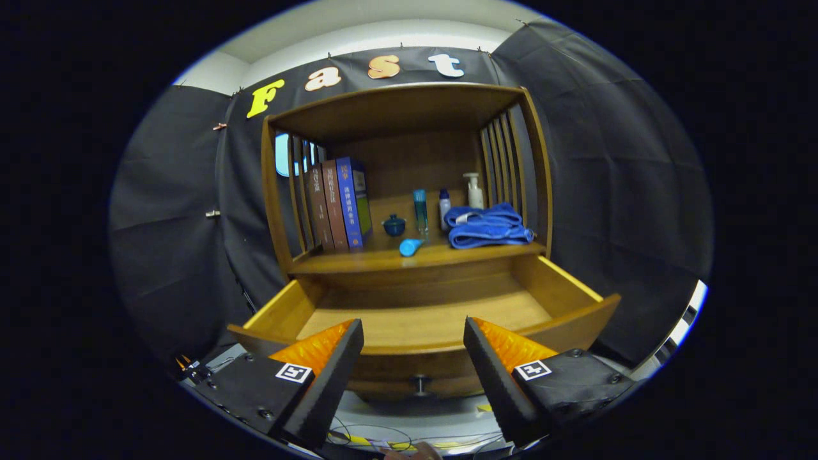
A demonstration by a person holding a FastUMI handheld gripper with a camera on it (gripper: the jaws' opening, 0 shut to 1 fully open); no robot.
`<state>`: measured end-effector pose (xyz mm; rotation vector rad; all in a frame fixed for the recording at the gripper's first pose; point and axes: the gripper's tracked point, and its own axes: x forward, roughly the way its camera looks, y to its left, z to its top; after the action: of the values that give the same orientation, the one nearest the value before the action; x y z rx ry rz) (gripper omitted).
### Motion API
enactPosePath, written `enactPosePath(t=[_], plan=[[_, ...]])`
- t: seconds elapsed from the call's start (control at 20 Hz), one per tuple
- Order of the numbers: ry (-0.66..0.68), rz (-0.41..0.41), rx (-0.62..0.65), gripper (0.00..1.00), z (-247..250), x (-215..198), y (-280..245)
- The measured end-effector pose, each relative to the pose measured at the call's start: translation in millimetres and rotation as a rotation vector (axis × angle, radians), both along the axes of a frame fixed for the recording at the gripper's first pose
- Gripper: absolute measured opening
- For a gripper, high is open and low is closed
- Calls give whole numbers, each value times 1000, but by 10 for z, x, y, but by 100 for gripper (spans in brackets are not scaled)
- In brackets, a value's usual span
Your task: Pull open the drawer, take out the items inside it, and place them on the countertop above the cabinet.
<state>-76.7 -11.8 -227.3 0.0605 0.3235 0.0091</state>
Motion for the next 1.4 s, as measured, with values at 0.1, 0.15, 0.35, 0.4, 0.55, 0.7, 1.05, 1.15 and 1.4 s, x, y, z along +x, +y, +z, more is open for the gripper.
enactPosePath(t=[0.1, 0.15, 0.35, 0.4, 0.55, 0.7, 1.05, 1.15, 1.4], plan=[[22, 2, -15, 100, -203, -22, -26], [30, 6, -18, 100, -277, -16, -20], [72, 10, -33, 100, -521, 90, -45], [82, 9, -30, 100, -563, 102, -47], [84, -12, -35, 99, -577, 133, -78], [85, -14, -44, 99, -572, 140, -71], [116, -16, -31, 99, -563, 369, -58], [122, -14, -23, 100, -571, 511, -54], [114, -4, -16, 99, -561, 903, -68]])
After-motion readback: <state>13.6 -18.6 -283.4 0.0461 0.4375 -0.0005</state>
